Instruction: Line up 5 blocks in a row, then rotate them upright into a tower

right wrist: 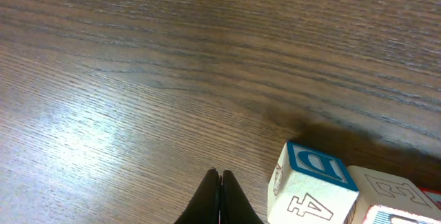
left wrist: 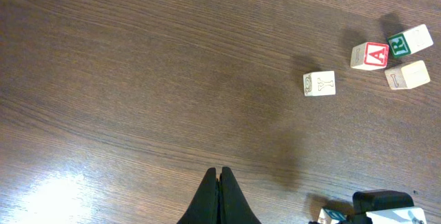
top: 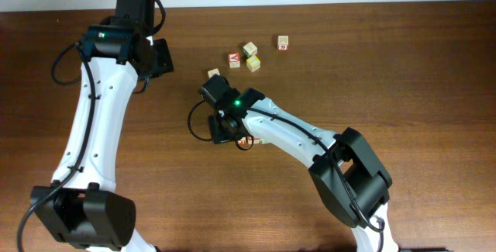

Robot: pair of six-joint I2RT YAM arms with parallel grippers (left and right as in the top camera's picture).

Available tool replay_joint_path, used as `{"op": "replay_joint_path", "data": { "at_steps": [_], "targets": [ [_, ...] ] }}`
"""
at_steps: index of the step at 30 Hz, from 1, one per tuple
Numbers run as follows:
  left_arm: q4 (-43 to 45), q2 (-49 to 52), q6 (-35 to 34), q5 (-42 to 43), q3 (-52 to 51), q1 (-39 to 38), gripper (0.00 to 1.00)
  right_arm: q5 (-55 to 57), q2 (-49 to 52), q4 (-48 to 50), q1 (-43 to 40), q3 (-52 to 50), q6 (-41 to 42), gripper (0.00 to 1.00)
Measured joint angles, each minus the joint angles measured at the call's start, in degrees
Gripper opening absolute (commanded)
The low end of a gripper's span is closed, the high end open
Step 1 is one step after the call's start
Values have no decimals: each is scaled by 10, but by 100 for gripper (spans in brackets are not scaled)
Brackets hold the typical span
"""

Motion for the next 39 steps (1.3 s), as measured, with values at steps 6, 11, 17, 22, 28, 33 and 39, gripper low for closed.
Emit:
{"op": "replay_joint_path", "data": {
  "at_steps": [6,11,17,22,28,33,39],
  "targets": [
    [10,0,0,0,0,0,0,5,10,-2,-4,0,12,4],
    [10,0,0,0,0,0,0,13,15,-6,-11,0,24,4],
    [10,0,0,0,0,0,0,24,15,-9,-11,0,37,4],
    [10,0,0,0,0,0,0,25,15,-14,-11,0,38,4],
    [10,0,0,0,0,0,0,25,15,-32,-12,0,38,4],
    [10,0,0,0,0,0,0,23,15,-34,-17,0,38,4],
    [11,0,0,0,0,0,0,10,18,-50,-26,19,20,4]
  ]
}}
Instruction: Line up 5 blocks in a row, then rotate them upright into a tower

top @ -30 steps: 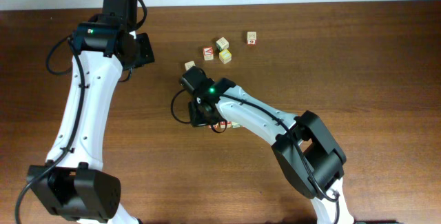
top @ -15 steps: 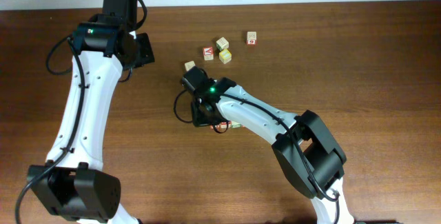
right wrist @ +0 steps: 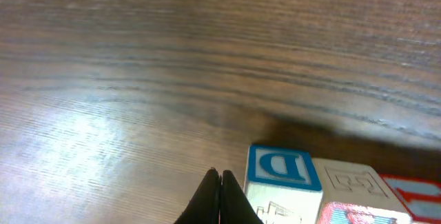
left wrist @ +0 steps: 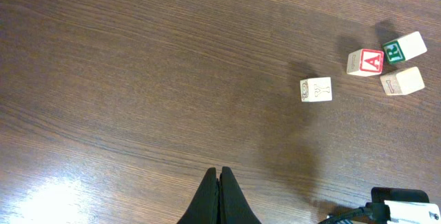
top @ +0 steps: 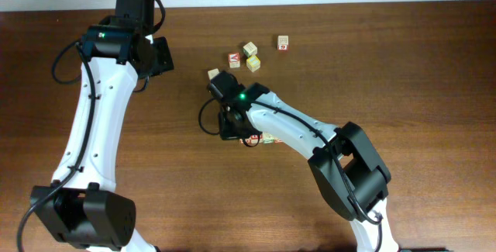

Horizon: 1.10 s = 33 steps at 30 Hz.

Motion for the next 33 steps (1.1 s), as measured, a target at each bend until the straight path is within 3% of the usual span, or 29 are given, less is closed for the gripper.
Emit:
{"op": "replay_joint_path", "data": {
  "at_steps": [11,21,26,33],
  "targets": [
    [-2,0,0,3,0,0,0,-6,2,-190,-16,281,-68,4],
    [-17,-37,0,46,0,0,0,-7,1,-394,-93,501,-104,4],
    [-19,-41,0,78,0,-4,0,-16,1,-478,-138,558,-128,4],
    [-19,-41,13,90,0,-29,0,-99,1,-484,-221,567,-194,4]
  ]
}}
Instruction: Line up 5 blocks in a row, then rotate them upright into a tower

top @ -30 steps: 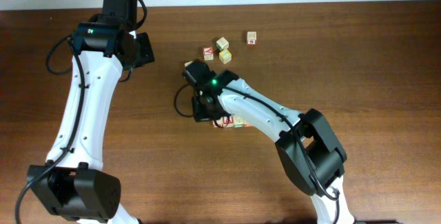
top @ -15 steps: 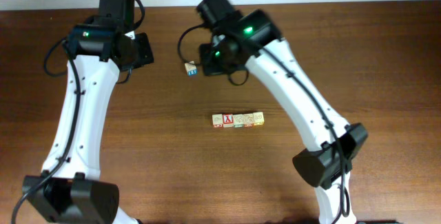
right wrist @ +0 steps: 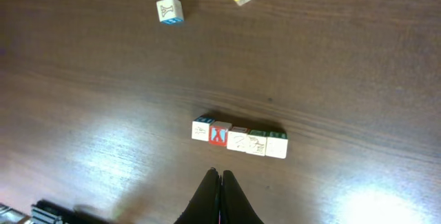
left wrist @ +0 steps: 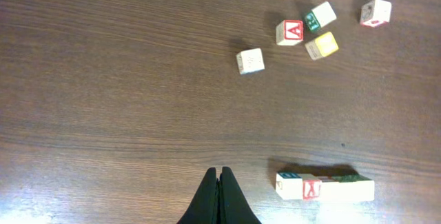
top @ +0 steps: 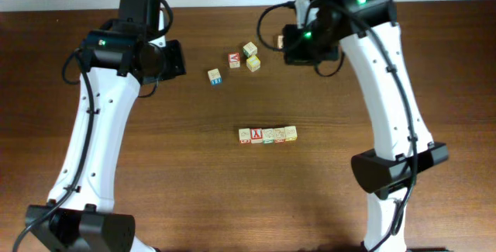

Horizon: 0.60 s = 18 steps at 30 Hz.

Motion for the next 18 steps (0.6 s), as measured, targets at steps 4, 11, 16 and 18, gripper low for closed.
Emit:
{"op": "replay_joint_path", "data": {
  "at_steps": [4,11,16,18],
  "targets": [
    [-6,1,4,2,0,-1,0,-10,0,0,-31,0,-30,4],
    [-7,45,30,40,0,-2,0,6,-21,1,-58,-66,-63,4],
    [-4,79,34,49,0,-16,0,16,-98,0,-92,-163,-66,4],
    [-1,82,35,50,0,-22,0,19,-137,0,-109,-194,-68,4]
  ]
}}
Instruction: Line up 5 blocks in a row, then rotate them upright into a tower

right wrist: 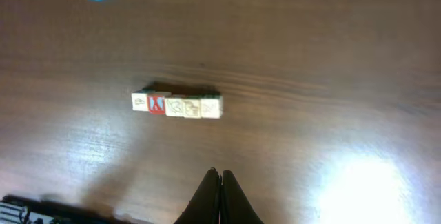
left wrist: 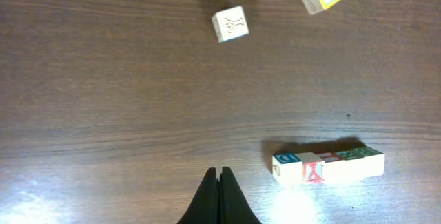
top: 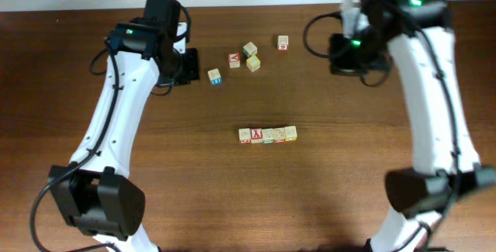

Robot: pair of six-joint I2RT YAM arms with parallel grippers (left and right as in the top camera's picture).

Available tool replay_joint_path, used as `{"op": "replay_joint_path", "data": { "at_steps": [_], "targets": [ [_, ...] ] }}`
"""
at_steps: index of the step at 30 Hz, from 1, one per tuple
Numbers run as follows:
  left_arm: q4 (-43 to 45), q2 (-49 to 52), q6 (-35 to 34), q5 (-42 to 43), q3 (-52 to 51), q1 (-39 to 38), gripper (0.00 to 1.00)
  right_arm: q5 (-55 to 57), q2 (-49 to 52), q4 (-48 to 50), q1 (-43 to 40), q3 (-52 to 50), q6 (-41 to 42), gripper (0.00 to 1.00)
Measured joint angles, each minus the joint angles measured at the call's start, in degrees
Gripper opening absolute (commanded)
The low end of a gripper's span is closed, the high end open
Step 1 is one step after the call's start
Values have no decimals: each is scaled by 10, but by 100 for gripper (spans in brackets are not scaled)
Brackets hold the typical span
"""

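A straight row of several letter blocks lies side by side at mid-table, also seen in the left wrist view and the right wrist view. My left gripper is shut with nothing in it, high over the table to the left of the row. High above the table too, my right gripper is shut and empty, and the right arm is far back to the right. Neither gripper touches a block.
Loose blocks lie behind the row: a white and blue one, a red A block, a green one, a yellow one and a red one further right. The left arm stands close to the white and blue block.
My left arm has shifted right, closer to the loose blocks. My right arm has moved further right, away from them. Both grippers stay shut; the row has not moved.
My right gripper was shut and low at the left end of the row, beside the blue D block, at the first two moments. Then it was high at the back of the table with the row lying free. Now both arms stand further right.
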Motion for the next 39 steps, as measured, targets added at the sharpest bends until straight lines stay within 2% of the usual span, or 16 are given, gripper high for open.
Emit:
{"op": "replay_joint_path", "data": {
  "at_steps": [4,8,15,26,39],
  "targets": [
    [9,0,0,3,0,-16,0,6,-56,1,-17,-57,-12,4],
    [16,5,0,3,0,-27,0,8,-52,10,-17,-128,-17,4],
    [21,27,0,5,0,-32,0,8,-48,85,-21,-236,-29,4],
    [21,112,60,70,0,-33,0,-111,-47,186,-101,-364,-108,4],
    [-15,150,66,78,0,-33,0,-144,-47,292,-101,-499,-99,4]
  ]
}}
